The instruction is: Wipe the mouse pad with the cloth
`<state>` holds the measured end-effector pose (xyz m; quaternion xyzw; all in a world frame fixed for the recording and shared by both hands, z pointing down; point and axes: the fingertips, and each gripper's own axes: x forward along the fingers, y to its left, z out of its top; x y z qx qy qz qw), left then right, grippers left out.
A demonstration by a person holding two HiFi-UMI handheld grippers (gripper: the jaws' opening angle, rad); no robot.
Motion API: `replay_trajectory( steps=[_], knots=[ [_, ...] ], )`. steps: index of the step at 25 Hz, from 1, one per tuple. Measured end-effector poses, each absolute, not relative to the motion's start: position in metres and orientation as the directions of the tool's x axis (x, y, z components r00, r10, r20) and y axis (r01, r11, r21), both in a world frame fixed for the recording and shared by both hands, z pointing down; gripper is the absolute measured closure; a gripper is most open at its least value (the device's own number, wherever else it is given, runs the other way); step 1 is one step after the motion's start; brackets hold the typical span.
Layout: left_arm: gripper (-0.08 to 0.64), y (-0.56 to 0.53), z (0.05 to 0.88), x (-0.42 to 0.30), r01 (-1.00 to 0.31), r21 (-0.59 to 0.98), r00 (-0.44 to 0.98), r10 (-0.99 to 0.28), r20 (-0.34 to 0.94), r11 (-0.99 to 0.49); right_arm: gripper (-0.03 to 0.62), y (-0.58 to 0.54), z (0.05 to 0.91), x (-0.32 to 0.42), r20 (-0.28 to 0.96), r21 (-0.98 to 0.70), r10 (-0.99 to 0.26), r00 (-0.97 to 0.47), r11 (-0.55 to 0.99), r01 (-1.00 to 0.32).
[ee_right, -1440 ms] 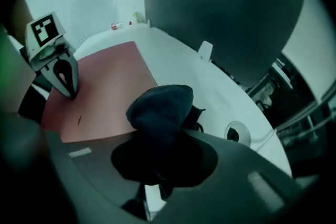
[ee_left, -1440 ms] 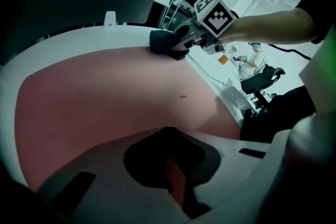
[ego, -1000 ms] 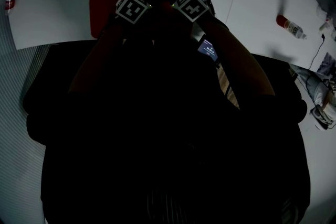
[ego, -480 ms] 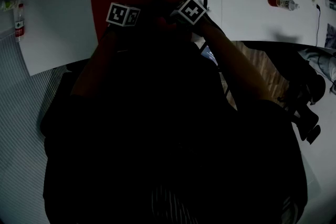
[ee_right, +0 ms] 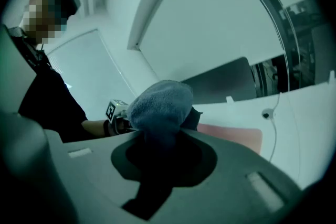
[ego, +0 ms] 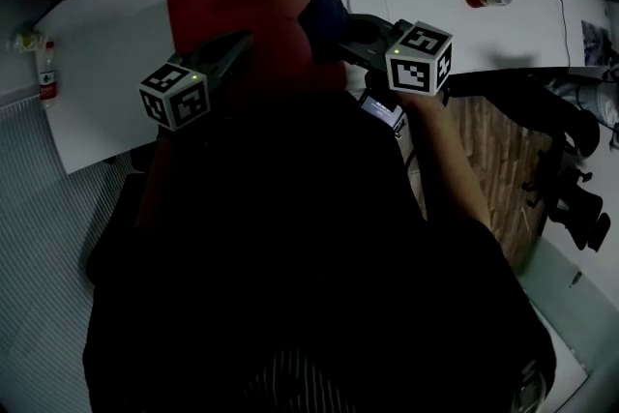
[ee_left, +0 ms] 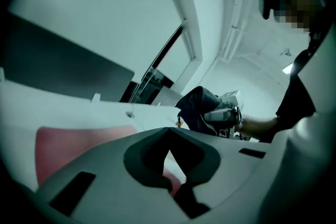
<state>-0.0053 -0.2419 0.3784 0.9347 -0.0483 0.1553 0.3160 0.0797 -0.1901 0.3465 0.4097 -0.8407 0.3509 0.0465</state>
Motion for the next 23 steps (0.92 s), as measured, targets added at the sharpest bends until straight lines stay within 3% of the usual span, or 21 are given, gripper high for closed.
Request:
replay_trajectory(
  steps=[4,9,23],
  knots=[
    [0.551,-0.237,0.334,-0.001,-0.125,0.536,0.979,-0.015,0.205,-0.835,0.529,-0.189,0.306,0.070,0.331,-0.478,-0.714,-0.617,0.437,-0.762],
    [0.551,-0.223,0.312,0.010,-0.046,0.488,0.992,0.016,0.122,-0.872,0.529,-0.183,0.321,0.062,0.397,-0.382,-0.693,-0.602,0.471,-0.795],
    [0.551,-0.178,0.344,-0.009,-0.088,0.531,0.983,0.013,0.184,-0.843,0.529,-0.147,0.325,0.032,0.438,-0.401,-0.647,-0.624,0.481,-0.780]
  ],
)
